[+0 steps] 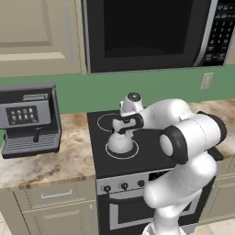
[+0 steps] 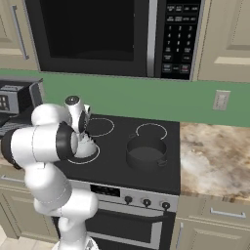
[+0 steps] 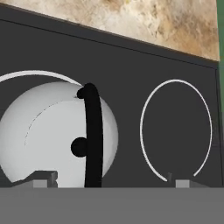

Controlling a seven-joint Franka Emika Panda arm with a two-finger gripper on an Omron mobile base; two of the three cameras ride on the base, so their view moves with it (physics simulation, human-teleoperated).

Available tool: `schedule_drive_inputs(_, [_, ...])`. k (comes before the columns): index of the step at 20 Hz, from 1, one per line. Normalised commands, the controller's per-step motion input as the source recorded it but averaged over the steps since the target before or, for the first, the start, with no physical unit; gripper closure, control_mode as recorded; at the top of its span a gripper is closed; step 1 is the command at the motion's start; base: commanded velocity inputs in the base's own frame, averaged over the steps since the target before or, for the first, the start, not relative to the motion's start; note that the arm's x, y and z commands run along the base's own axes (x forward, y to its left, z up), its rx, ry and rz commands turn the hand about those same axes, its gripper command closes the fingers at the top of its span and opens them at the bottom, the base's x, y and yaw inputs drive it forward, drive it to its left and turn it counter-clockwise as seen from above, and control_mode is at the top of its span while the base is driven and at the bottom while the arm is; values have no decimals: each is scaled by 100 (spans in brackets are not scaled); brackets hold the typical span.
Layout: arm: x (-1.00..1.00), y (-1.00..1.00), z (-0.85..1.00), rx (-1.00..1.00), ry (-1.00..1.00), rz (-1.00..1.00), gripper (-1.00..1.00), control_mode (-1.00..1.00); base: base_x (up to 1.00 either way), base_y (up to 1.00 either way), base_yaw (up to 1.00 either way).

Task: Pick the kettle from the counter and place it on a stove burner. Then turn the burner on.

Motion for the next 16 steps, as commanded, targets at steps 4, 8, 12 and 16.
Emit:
schedule_drive_inputs(4, [-25, 0, 30, 0, -17, 0, -100, -100, 0, 0, 0])
schedule_drive_inputs(8, [-37, 0, 41, 0, -23, 0, -100, -100, 0, 0, 0])
schedule_drive_inputs(12, [-35, 0, 56, 0, -22, 0, -100, -100, 0, 0, 0])
schedule_drive_inputs(16, [-51, 0, 59, 0, -18, 0, -100, -100, 0, 0, 0])
